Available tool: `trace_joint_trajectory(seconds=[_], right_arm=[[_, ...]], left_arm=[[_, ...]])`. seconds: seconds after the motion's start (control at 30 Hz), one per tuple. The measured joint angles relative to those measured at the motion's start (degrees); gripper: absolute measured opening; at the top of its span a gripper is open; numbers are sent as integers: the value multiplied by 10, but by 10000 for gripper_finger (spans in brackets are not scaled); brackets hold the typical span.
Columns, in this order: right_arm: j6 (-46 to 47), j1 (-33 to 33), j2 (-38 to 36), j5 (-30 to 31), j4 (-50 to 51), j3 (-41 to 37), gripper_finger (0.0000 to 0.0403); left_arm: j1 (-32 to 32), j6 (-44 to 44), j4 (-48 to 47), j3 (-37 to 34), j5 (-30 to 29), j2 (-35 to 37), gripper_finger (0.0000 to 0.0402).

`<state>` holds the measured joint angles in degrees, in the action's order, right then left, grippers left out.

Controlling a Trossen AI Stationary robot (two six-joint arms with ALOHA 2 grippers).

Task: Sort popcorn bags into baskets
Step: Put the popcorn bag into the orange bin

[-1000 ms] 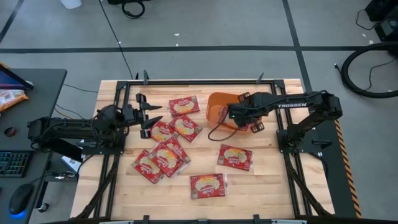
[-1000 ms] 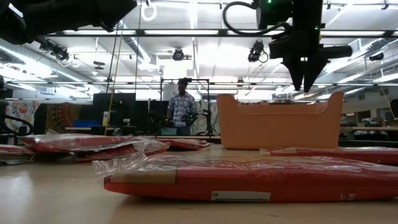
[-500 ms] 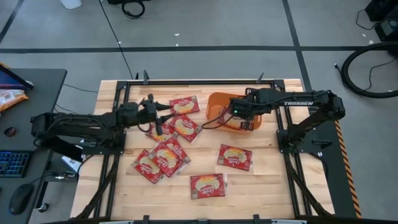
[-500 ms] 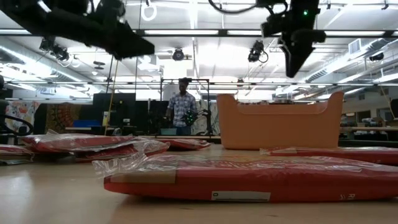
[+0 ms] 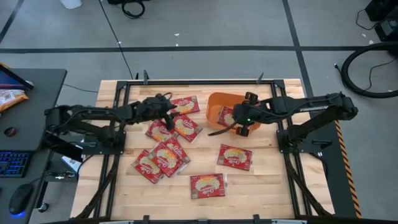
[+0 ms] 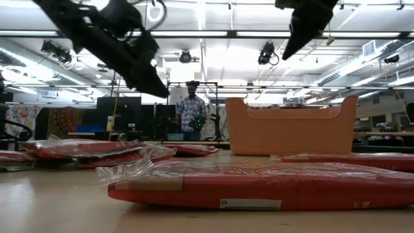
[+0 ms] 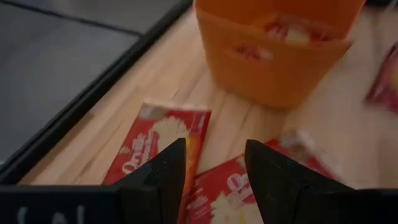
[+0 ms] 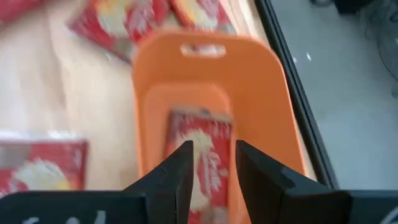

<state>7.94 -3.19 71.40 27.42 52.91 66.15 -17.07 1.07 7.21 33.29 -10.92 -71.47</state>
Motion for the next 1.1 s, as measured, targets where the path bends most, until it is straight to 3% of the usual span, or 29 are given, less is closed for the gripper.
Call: trace_joint_trajectory(seconds=[0.5, 0.67, 0.93, 1.1], right_arm=[[11, -64, -22, 25, -206, -104, 124], [-56, -96, -24, 63, -314, -137, 124], [-194, -135, -22, 66, -619, -252, 124], [-184, -144, -22, 71, -661, -286, 123]], left_arm=[[-27, -63, -41, 112, -24, -181, 168], [-27, -72, -67, 152, -14, -231, 168], [-25, -109, -115, 187, -9, -285, 169], [-23, -115, -106, 187, -15, -296, 168]])
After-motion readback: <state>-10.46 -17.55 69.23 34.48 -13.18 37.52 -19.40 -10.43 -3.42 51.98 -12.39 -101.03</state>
